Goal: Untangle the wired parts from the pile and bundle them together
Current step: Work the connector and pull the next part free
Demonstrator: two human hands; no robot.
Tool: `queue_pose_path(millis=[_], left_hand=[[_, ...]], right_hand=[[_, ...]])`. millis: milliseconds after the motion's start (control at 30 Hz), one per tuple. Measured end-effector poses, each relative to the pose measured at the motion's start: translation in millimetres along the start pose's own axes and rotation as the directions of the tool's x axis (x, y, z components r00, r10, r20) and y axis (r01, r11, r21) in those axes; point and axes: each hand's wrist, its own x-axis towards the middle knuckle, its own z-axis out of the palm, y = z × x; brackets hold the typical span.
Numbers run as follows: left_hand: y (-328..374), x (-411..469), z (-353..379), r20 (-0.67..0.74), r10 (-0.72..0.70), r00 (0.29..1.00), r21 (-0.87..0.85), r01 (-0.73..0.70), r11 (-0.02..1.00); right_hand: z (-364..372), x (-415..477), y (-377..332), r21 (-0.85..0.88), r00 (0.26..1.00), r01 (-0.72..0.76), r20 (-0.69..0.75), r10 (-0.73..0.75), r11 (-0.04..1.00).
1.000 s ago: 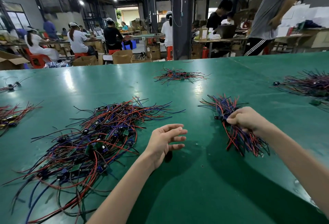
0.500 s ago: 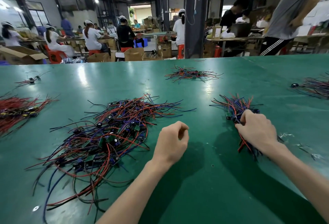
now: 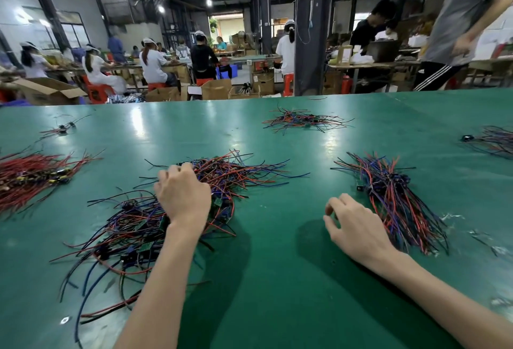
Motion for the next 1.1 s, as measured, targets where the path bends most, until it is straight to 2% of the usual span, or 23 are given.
queue_pose_path(millis=[167,267,467,633,800,933,1100], left_hand=[[-22,19,4,0.228,-0.136,0.964,0.102,0.115,0.988],[-28,18,9,0.296,-0.182,0.937,0.074,0.168,0.983],[-33,22,12,0.243,-0.225,0.944,0.001,0.232,0.973],[-36,21,16,0.25,-0.204,0.947,0.087,0.188,0.978],[-36,21,19,0.205,-0.179,0.962,0.1,0.162,0.982],[-32,18,18,0.068,-0.118,0.991,-0.036,0.12,0.992],[-20,17,9,-0.087,-0.009,0.996,-0.282,-0.016,0.959]], right_hand=[[8,1,-3,0.009,1.0,0.022,-0.001,-0.022,1.0],[9,1,-1,0.053,1.0,0.01,-0.013,-0.01,0.999],[8,1,-1,0.105,1.0,-0.008,-0.028,0.011,0.994],[7,0,-1,0.128,0.999,-0.026,-0.026,0.029,0.991],[7,1,-1,0.154,0.998,-0.042,-0.029,0.047,0.987],[6,1,-1,0.161,0.998,-0.049,-0.03,0.054,0.986],[5,1,-1,0.174,0.998,-0.047,-0.036,0.054,0.984]])
